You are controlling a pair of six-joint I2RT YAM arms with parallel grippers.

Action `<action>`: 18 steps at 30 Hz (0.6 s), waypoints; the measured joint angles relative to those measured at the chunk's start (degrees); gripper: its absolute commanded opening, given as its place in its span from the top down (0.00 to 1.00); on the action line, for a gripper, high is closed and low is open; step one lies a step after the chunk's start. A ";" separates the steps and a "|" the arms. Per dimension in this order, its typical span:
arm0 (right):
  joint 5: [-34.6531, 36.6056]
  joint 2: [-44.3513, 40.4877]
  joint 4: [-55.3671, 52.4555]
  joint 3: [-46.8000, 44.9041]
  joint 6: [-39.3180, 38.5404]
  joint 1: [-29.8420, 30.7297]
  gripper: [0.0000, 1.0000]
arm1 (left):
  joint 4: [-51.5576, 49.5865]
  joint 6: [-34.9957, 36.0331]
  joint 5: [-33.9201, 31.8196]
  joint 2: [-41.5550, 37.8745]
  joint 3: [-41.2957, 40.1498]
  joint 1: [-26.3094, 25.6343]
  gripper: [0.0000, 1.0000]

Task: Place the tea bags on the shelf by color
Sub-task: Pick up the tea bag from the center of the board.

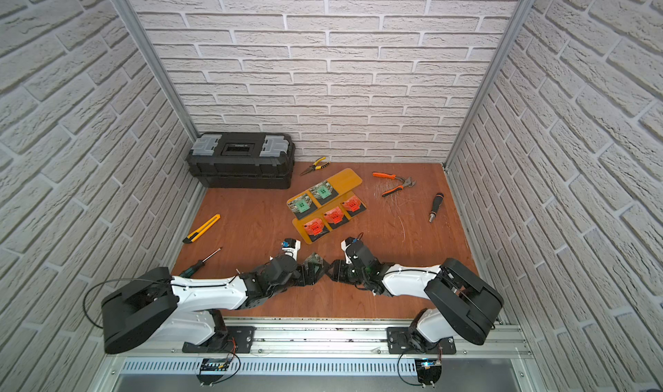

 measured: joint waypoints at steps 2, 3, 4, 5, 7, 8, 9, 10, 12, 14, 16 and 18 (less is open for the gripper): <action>0.00 0.00 0.04 0.00 0.00 0.00 0.47 | 0.33 0.02 0.22 0.33 0.11 0.11 0.02; 0.00 0.02 0.09 0.00 0.00 0.00 0.47 | 0.42 0.04 0.26 0.39 0.13 0.15 0.02; 0.00 0.04 0.15 -0.02 0.00 0.00 0.47 | 0.52 0.09 0.42 0.52 0.17 0.24 0.01; 0.00 0.09 0.20 0.00 0.00 0.00 0.47 | 0.57 0.17 0.48 0.68 0.28 0.26 0.02; 0.00 0.09 0.31 0.00 0.00 0.00 0.47 | 0.70 0.24 0.68 1.09 0.68 0.33 0.02; -0.02 0.09 0.33 0.00 0.00 0.00 0.47 | 0.87 0.26 0.81 1.31 0.87 0.33 0.02; -0.02 0.09 0.33 0.00 0.00 -0.02 0.47 | 1.03 0.33 0.85 1.46 1.05 0.33 0.02; -0.02 0.09 0.33 0.00 0.00 -0.07 0.47 | 1.33 0.39 0.90 1.66 1.16 0.33 0.02; -0.02 0.11 0.33 0.00 0.00 -0.07 0.47 | 1.51 0.42 1.03 2.08 1.44 0.35 0.02; -0.02 0.11 0.33 0.00 0.00 -0.15 0.47 | 1.64 0.44 1.16 2.62 1.88 0.35 0.02; -0.04 0.11 0.33 0.00 0.00 -0.24 0.47 | 1.86 0.44 1.29 3.17 2.10 0.35 0.02; -0.07 0.11 0.33 0.00 -0.02 -0.35 0.47 | 2.03 0.44 1.36 3.76 2.19 0.35 0.02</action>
